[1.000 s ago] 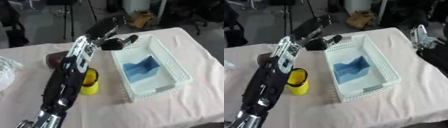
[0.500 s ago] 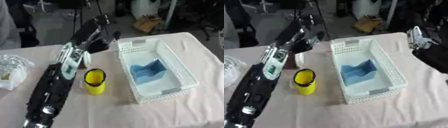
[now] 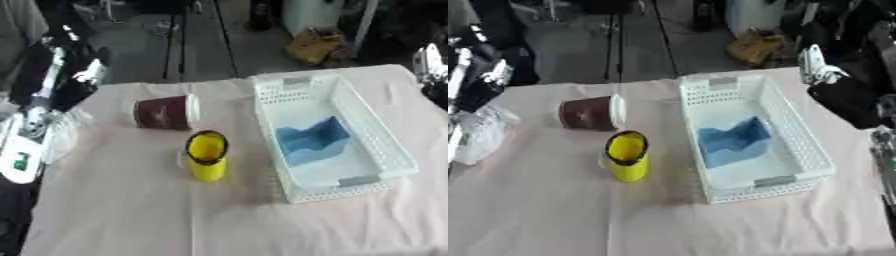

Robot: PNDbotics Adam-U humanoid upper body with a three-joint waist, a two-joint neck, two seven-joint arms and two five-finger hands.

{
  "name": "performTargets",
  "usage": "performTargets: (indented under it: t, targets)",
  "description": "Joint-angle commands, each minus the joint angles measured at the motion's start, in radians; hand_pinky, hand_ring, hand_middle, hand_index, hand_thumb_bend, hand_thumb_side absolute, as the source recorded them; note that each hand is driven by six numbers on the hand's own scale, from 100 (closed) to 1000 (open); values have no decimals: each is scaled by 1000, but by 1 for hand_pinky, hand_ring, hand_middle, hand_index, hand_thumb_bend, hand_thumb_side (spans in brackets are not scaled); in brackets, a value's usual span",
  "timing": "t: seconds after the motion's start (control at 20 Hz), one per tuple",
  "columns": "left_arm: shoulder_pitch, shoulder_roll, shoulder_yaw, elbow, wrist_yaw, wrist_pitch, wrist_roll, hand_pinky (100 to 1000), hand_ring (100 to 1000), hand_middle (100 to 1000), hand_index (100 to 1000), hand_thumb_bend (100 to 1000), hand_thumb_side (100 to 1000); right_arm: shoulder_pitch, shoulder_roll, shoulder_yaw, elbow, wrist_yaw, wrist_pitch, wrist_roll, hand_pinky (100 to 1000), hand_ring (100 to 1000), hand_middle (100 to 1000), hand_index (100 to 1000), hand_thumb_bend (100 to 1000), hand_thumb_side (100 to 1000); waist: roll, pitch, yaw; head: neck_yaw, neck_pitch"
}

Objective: Pick up objects on the table and place them in the box.

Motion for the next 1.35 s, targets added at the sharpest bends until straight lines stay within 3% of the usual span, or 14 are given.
performTargets:
  t: [0.05,0.15,0.3,0.7,1.15,1.35]
  targets:
    - [44,-1,51,-13,53,49,40,529,689,765,827,360,972,-3,-27,-20,-2,11,4,-15,586,649,799,872,100,442,-6,-9,34,-6,6]
    - [93,-31,95,1,83,79,56,525,685,761,824,364,969,7,-29,-24,2,13,6,-21,586,648,798,872,100,443,-8,-16,60,-10,10]
    - [167,-46,140,-51,128,124,34,524,683,762,827,362,961,12,-28,-19,6,12,5,-20,586,648,799,873,100,444,-10,-24,61,-4,17]
    - [363,-58,118,-254,255,217,33,523,672,759,826,363,953,18,-17,-10,22,7,5,-16,585,648,799,873,100,447,-12,-44,47,15,41]
    - [416,-61,108,-463,399,333,-7,527,662,755,823,365,959,18,-16,-15,27,13,10,-27,585,649,799,873,100,447,-11,-44,49,13,42]
    - [422,-50,110,-485,466,331,-19,530,667,757,824,367,968,17,-16,-17,28,16,13,-31,585,649,799,874,100,447,-11,-43,53,12,40]
